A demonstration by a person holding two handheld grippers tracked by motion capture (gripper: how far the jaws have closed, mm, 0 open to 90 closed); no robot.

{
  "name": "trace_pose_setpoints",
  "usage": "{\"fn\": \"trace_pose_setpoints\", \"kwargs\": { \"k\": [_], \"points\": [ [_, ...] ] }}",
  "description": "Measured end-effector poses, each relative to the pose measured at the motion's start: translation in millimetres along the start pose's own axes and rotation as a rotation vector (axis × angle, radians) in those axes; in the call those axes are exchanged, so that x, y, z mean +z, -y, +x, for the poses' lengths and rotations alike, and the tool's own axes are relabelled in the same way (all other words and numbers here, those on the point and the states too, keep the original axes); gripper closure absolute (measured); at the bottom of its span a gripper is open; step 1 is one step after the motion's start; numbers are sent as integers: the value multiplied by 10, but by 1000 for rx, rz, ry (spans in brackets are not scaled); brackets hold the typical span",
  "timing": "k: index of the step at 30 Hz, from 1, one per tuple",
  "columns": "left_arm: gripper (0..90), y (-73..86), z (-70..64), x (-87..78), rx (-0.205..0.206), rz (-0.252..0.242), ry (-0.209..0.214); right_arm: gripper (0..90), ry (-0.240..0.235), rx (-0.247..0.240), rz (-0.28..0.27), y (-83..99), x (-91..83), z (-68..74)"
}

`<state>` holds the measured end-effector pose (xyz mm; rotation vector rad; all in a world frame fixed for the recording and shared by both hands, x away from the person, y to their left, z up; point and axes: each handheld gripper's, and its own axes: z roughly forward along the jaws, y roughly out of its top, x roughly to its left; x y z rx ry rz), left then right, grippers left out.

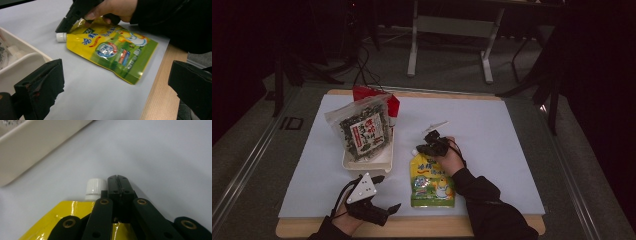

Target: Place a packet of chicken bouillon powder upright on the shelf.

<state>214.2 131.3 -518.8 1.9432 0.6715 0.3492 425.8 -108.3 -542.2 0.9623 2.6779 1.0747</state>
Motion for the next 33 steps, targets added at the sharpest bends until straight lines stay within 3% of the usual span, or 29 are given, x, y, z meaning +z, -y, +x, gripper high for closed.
{"fn": "trace_pose_setpoints", "kwargs": {
  "k": [6, 15, 16, 19, 20, 21, 24, 27, 30, 33],
  "points": [
    [15, 1, -6, 10, -2, 1, 4, 900, 36, 24, 5, 106, -94, 59],
    [15, -1, -15, 29, 0, 3, 8, 797, 21, -19, -43, 83, -374, 64],
    [15, -3, -19, 40, 1, 6, 9, 682, 15, -50, -63, 130, -586, 71],
    [15, -6, -24, 52, 1, 6, 8, 612, 28, -68, -65, 173, -720, 64],
    [15, -10, -26, 59, 3, 8, 8, 522, 55, -74, -64, 217, -843, 44],
    [15, -11, -28, 62, 4, 9, 8, 511, 67, -75, -68, 240, -903, 30],
    [15, -14, -29, 66, 4, 9, 9, 415, 70, -71, -69, 311, -1040, -35],
    [15, -12, -26, 65, 2, 9, 10, 308, 47, -64, -64, 385, -1100, -98],
    [15, -7, -24, 68, -3, 8, 13, 261, 29, -60, -51, 450, -1074, -121],
    [15, -5, -28, 74, -2, 10, 16, 254, 44, -66, -38, 509, -987, -158]
  ]
}}
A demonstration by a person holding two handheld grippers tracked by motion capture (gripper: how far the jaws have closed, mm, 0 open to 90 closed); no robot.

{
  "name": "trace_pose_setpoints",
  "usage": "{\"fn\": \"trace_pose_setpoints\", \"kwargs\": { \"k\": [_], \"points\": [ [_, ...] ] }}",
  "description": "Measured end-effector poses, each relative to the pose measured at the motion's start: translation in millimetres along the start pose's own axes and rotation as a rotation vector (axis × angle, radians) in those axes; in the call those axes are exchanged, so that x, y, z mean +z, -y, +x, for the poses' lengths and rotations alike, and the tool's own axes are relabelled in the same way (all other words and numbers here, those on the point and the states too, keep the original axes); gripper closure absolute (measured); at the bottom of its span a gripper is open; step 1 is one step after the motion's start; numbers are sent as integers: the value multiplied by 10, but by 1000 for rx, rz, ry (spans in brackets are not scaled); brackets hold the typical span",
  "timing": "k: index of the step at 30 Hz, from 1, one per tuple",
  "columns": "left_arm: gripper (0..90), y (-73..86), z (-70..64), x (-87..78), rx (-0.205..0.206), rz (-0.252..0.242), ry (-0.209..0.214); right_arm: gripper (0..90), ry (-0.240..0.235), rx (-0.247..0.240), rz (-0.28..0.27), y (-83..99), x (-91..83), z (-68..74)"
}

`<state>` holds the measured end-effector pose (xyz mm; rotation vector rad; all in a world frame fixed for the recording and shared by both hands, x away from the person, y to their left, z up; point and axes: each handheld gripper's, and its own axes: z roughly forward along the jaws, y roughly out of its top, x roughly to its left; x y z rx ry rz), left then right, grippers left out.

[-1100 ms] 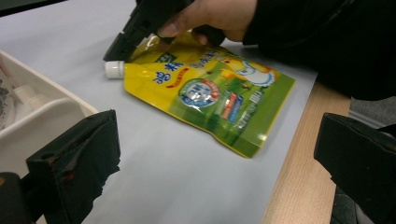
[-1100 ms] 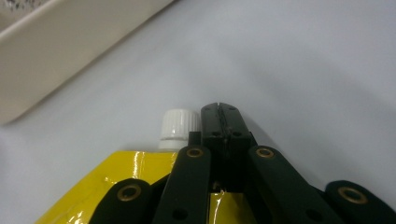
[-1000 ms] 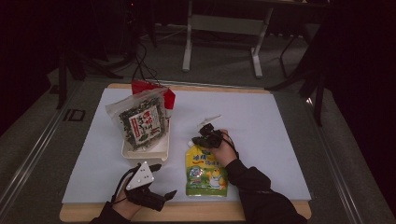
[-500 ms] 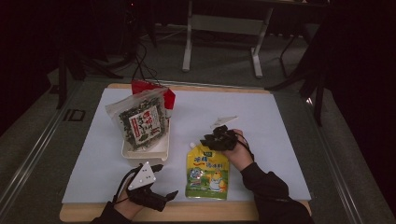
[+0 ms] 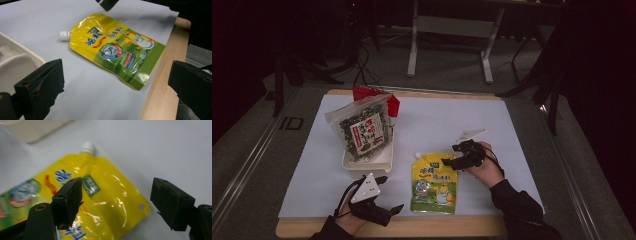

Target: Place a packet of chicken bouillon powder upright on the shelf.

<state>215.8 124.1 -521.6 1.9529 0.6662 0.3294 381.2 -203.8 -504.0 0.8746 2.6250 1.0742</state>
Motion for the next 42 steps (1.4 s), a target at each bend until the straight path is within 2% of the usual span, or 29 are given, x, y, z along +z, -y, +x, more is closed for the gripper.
{"fn": "trace_pose_setpoints", "kwargs": {
  "k": [3, 5, 8, 13, 16, 18, 20, 24, 25, 31, 35, 37, 38, 42],
  "points": [
    [15, 3, -5, 2, 2, 3, 1, 275, 39, -11, 10, 77, 88, -65],
    [15, 7, -3, 5, -4, 2, 2, 256, 25, 22, 20, 127, 140, -125],
    [15, 10, 3, 10, -3, 7, 3, 201, 12, 32, 26, 175, 195, -147],
    [15, 14, -2, 22, -4, 12, 5, 139, -1, 19, 41, 211, 274, -125],
    [15, 15, 2, 20, -2, 15, 6, 99, -19, -6, 59, 239, 342, -82],
    [15, 16, 4, 22, -2, 16, 6, 99, -14, -17, 60, 242, 349, -62],
    [15, 19, 4, 27, -4, 17, 8, 103, 12, -52, 80, 233, 363, -4],
    [15, 21, -7, 36, -2, 23, 10, 119, 16, -46, 92, 227, 358, 17],
    [15, 23, -12, 43, 2, 26, 11, 135, 22, -45, 99, 222, 355, 30],
    [15, 23, -14, 56, -2, 25, 16, 425, 13, -81, 140, 161, 308, 140],
    [15, 24, -15, 63, -6, 18, 22, 658, -9, -99, 159, 128, 294, 185],
    [15, 24, -10, 63, -8, 6, 28, 813, -28, -95, 169, 114, 291, 190],
    [15, 22, -6, 63, -7, 2, 30, 839, -42, -94, 172, 111, 294, 192],
    [15, 7, 1, 53, 17, -13, 31, 860, -47, -91, 178, 86, 282, 201]
  ]
}}
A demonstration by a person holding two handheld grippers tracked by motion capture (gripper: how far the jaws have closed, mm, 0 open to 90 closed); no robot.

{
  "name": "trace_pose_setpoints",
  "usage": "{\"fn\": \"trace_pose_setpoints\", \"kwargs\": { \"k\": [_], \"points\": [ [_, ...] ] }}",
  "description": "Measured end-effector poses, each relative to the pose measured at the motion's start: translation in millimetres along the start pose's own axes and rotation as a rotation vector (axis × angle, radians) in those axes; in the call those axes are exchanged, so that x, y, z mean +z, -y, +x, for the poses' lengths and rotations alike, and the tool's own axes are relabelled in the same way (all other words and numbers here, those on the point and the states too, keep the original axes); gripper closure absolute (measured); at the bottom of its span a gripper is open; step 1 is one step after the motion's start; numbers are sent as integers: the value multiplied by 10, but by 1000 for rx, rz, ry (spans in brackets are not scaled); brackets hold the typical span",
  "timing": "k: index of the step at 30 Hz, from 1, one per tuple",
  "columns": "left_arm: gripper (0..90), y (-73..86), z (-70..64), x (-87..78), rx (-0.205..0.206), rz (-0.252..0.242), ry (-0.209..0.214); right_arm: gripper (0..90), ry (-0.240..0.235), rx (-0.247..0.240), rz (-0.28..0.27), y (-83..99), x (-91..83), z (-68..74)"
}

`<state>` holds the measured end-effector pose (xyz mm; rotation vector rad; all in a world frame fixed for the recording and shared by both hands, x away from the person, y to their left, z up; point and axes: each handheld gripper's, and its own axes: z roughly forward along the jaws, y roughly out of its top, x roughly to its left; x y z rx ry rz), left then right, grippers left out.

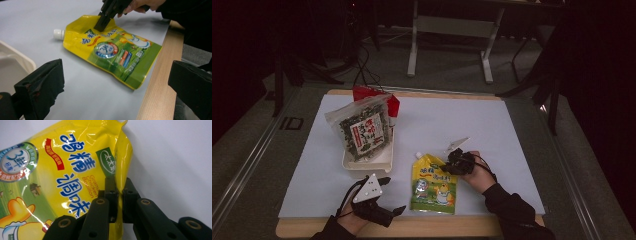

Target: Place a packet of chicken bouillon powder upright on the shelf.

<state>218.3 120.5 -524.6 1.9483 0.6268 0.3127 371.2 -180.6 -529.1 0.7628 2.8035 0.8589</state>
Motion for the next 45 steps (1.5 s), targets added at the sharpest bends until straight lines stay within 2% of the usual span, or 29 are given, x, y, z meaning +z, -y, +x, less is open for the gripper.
{"fn": "trace_pose_setpoints", "kwargs": {
  "k": [2, 6, 13, 20, 24, 25, 28, 34, 37, 40, 45],
  "points": [
    [16, -9, 8, -11, 6, -10, 2, 865, 1, -4, -17, -20, -47, -3],
    [40, -28, 35, -30, -29, -37, 33, 868, 18, -26, -33, -68, -148, 35],
    [43, -103, -4, -22, -41, 11, 59, 872, 27, -61, -106, -163, -408, 136],
    [48, -186, 38, 38, -50, 34, 35, 874, 35, -112, -165, -242, -615, 272],
    [69, -206, 77, 83, -62, 53, 29, 875, 39, -128, -180, -251, -682, 337],
    [69, -213, 112, 116, -78, 60, 17, 875, 38, -134, -186, -253, -704, 352],
    [110, -236, 167, 150, -92, 57, 13, 875, 46, -161, -212, -259, -797, 441],
    [172, -350, 241, 216, -70, 57, 33, 875, 47, -196, -237, -279, -904, 549],
    [241, -424, 259, 272, -65, 61, 54, 875, 44, -207, -244, -292, -938, 588],
    [317, -476, 283, 331, -50, 71, 50, 874, 48, -216, -245, -299, -953, 616],
    [477, -521, 304, 338, -35, 46, 59, 875, 40, -219, -251, -288, -973, 626]
  ]
}}
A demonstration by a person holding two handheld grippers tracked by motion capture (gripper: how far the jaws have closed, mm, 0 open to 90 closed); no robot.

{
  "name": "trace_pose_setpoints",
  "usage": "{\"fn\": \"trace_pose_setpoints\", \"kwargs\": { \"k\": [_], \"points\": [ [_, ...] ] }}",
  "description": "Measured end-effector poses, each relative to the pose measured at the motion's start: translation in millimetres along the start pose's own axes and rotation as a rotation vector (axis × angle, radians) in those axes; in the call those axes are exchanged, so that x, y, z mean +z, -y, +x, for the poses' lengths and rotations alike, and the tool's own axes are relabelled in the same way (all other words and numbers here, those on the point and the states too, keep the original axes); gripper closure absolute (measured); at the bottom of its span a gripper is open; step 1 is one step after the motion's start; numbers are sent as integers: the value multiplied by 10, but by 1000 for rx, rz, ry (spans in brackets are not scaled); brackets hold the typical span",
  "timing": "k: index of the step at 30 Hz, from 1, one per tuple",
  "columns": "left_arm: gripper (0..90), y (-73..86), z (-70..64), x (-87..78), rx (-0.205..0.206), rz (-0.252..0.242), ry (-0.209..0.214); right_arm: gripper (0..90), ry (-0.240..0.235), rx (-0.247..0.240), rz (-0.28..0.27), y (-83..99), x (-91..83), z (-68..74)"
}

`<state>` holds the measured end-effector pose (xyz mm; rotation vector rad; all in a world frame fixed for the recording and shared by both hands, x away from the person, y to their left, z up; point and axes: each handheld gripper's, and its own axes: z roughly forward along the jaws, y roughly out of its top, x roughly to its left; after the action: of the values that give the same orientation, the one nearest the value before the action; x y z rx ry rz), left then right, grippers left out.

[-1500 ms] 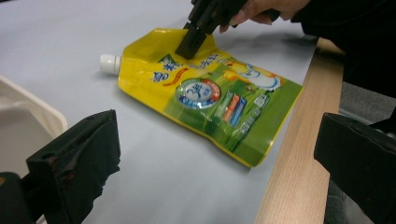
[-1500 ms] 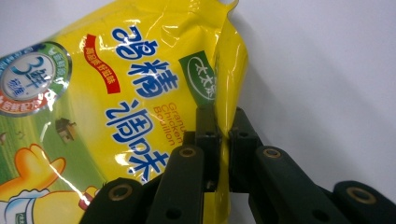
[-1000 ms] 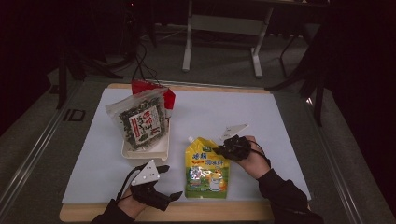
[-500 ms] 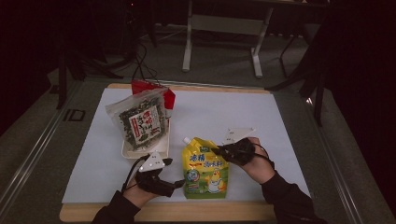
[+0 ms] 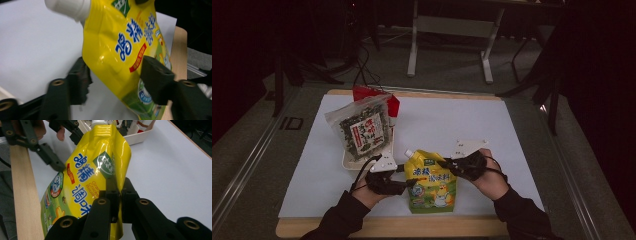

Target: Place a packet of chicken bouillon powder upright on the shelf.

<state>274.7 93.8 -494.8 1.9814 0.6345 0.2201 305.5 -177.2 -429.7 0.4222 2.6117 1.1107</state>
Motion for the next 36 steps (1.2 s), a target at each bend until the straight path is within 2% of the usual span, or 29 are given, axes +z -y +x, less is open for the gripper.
{"fn": "trace_pose_setpoints", "kwargs": {
  "k": [2, 11, 12, 14, 16, 19, 26, 29, 33, 36],
  "points": [
    [545, -19, 15, -27, 12, -10, -6, 875, -1, 3, -1, 5, -7, -1],
    [765, -106, 36, -79, -5, -21, -5, 876, -11, 6, -9, 8, -36, 7],
    [829, -121, 20, -88, 6, -19, -10, 876, -11, 7, -12, 5, -42, 6],
    [891, -147, -14, -95, 24, -14, -18, 876, -13, 5, -12, -8, -57, 14],
    [900, -192, -58, -119, 57, 2, -35, 876, -10, 2, -14, -18, -70, 16],
    [900, -257, -95, -173, 93, -4, -64, 876, -7, 3, -32, -51, -122, 7],
    [900, -360, -83, -269, 125, -47, -110, 872, 13, -30, -85, -176, -220, -28],
    [900, -332, -80, -268, 131, -61, -115, 865, 13, -32, -94, -170, -212, -39],
    [900, -253, -79, -222, 130, -48, -94, 858, -6, -18, -88, -96, -171, -35],
    [900, -238, -84, -226, 127, -58, -74, 848, -14, -6, -84, -42, -157, -30]
  ]
}}
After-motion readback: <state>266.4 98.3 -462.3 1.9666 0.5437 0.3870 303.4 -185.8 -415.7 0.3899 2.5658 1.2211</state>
